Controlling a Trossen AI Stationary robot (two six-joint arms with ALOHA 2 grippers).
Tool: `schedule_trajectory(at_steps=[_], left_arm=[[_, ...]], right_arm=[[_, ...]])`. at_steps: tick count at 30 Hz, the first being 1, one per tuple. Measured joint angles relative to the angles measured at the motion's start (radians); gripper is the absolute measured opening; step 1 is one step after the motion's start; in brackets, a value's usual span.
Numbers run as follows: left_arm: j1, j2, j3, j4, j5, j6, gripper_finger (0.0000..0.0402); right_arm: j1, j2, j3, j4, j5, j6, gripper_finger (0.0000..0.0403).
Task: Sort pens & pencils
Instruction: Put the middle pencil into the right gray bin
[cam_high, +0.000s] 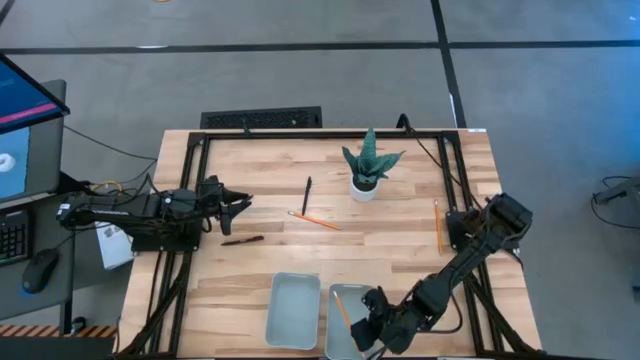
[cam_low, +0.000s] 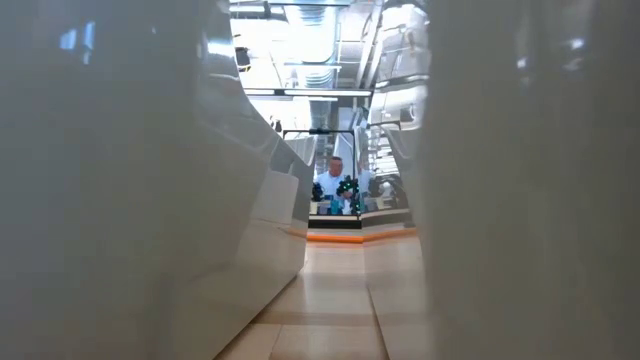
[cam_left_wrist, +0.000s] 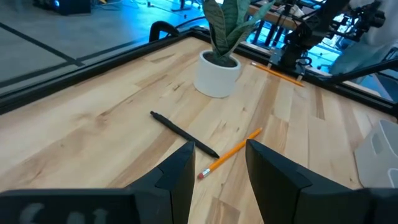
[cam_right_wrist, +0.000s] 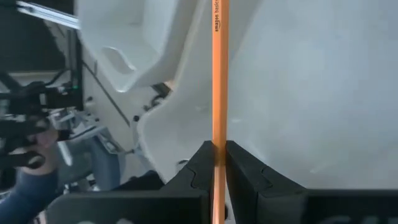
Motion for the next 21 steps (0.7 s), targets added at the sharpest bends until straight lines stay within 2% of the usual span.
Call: schedule_trajectory(at_steps=[21], left_arm=[[0.0, 0.0, 0.0, -0.002, 0.0, 0.0, 0.0133]], right_arm=[[-0.037, 0.009, 0.0, -0.052, -0.088, 0.049, 0.0052]])
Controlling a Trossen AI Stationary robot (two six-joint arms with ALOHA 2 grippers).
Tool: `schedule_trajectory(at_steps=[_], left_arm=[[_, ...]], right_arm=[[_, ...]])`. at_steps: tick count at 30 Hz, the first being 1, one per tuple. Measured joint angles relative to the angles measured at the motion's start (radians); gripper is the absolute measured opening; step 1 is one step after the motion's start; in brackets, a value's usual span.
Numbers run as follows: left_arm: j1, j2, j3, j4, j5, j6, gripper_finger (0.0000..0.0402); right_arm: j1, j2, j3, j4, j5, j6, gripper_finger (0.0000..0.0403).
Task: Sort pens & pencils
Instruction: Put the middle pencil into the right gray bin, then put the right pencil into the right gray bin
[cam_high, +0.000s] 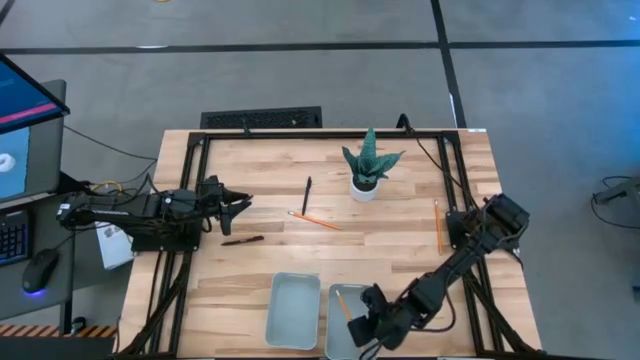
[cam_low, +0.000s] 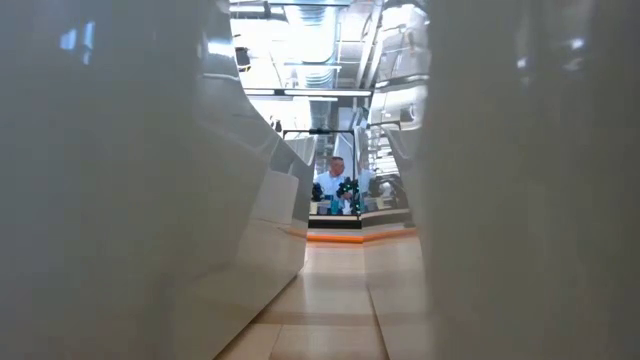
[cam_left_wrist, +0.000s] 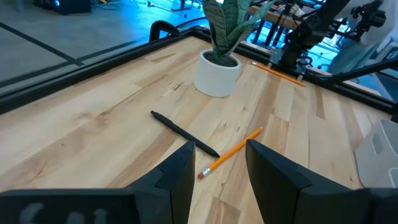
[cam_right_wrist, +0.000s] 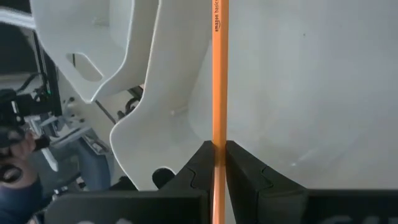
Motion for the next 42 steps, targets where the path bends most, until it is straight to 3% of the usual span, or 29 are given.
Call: schedule_trajectory(at_steps=[10, 42], left_arm=[[0.0, 0.0, 0.0, 0.0, 0.001, -0.001, 0.0133], [0.0, 0.0, 0.0, -0.001, 0.008, -0.005, 0.0133]], right_arm=[[-0.041, -0.004, 0.002, -0.097, -0.094, 0.022, 0.0052], [-0.053, -0.002, 0.0, -0.067, -0.129, -0.059, 0.0098]])
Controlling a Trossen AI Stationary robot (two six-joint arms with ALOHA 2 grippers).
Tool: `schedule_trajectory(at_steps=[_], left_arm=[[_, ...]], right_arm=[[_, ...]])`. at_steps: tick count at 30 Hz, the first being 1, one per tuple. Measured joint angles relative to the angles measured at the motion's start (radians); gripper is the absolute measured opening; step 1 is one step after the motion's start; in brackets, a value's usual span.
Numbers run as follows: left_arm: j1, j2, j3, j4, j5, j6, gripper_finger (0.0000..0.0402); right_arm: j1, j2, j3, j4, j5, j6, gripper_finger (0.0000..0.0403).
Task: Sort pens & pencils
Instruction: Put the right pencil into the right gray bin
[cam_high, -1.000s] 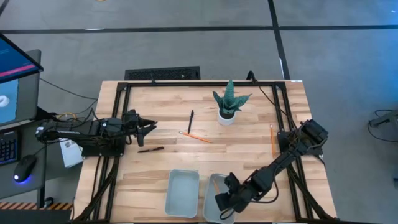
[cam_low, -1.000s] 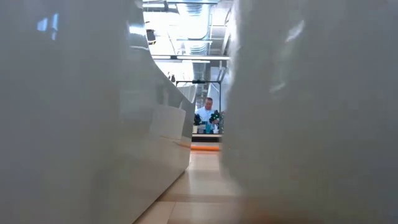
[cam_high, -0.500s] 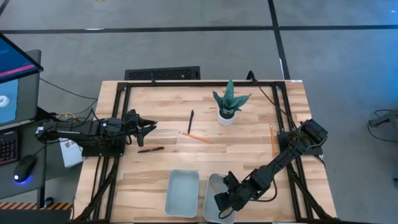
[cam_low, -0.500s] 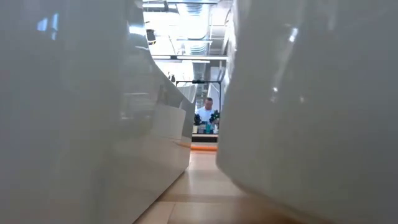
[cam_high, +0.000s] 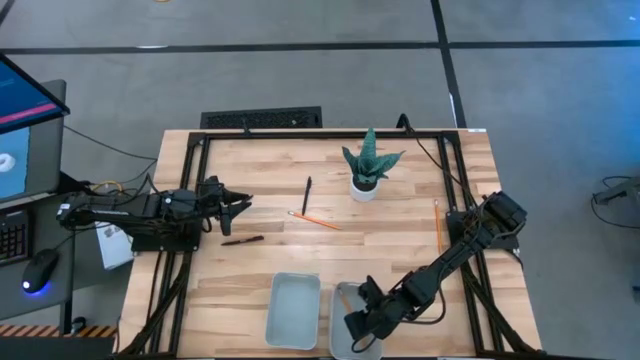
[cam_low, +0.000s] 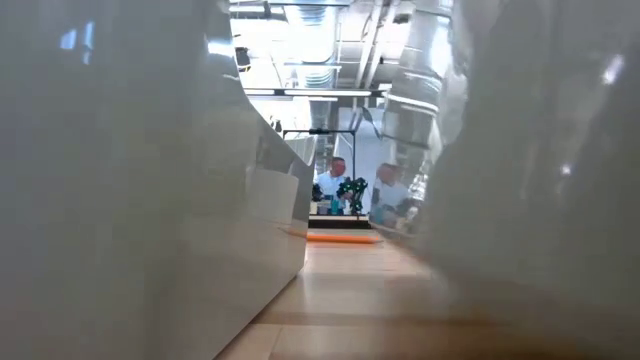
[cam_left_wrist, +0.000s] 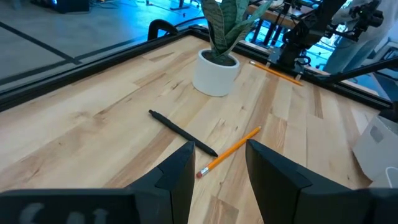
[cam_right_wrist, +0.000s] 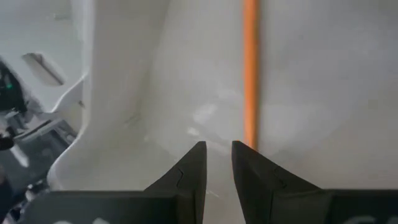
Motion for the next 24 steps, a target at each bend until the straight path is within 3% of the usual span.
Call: schedule_trajectory(at_steps=[15, 24], left_arm=[[0.0, 0.0, 0.0, 0.0, 0.014, -0.013, 0.0133], [0.0, 0.0, 0.0, 0.0, 0.027, -0.02, 0.0133]], right_arm=[[-0.029, -0.009, 0.025, 0.045, 0.012, -0.119, 0.0098], [-0.032, -0.105, 0.108, -0.26, 0.028, -0.163, 0.0098]])
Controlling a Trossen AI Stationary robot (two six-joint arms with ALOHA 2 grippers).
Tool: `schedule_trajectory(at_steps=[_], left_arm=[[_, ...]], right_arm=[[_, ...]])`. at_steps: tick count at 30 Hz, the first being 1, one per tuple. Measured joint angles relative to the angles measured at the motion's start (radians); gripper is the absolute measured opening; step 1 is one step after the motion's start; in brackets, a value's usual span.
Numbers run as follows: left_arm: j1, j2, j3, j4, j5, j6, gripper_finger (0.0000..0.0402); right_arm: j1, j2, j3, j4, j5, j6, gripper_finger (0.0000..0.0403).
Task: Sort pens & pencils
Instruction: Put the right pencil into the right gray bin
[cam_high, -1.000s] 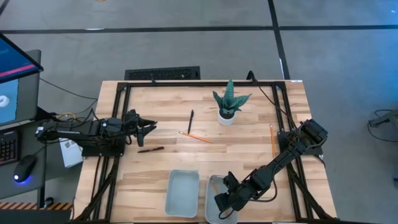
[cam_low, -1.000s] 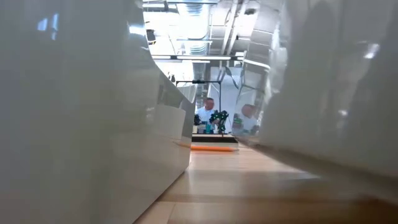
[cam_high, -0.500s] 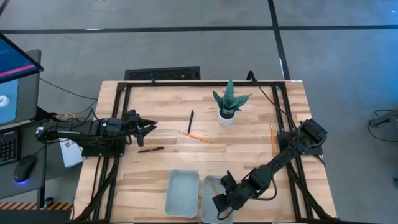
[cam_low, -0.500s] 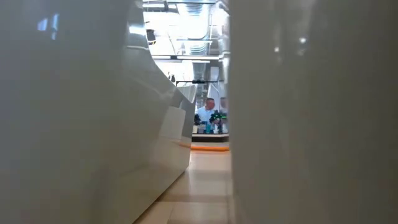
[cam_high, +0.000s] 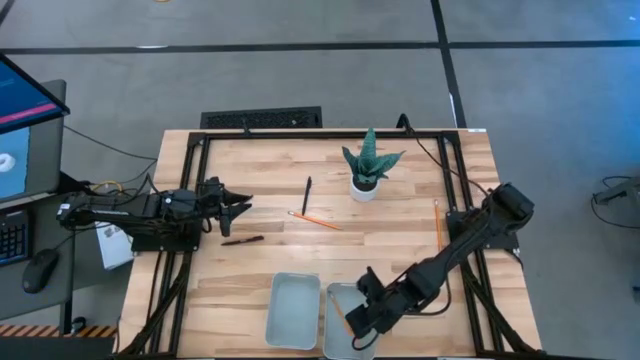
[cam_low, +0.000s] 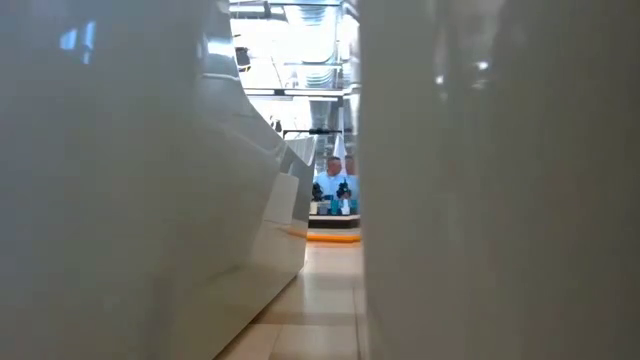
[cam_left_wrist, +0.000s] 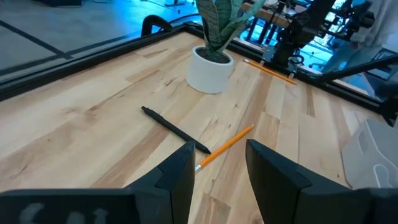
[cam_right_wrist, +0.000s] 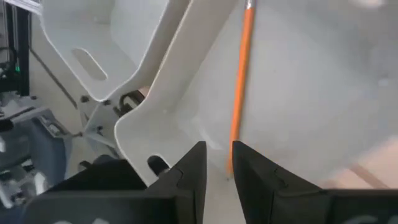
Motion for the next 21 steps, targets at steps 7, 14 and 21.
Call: schedule_trajectory(at_steps=[7, 14, 21], left_arm=[[0.0, 0.0, 0.0, 0.001, 0.0, -0.003, 0.0133], [0.0, 0.0, 0.0, 0.004, 0.0, -0.004, 0.0133], [0.0, 0.0, 0.0, 0.004, -0.021, -0.065, 0.0133]], right_arm=[[0.015, -0.168, 0.017, -0.211, 0.201, -0.025, 0.0098], [0.003, -0.343, 0.017, -0.484, 0.339, -0.053, 0.0098], [-0.034, -0.467, 0.017, -0.895, 0.426, 0.013, 0.0098]])
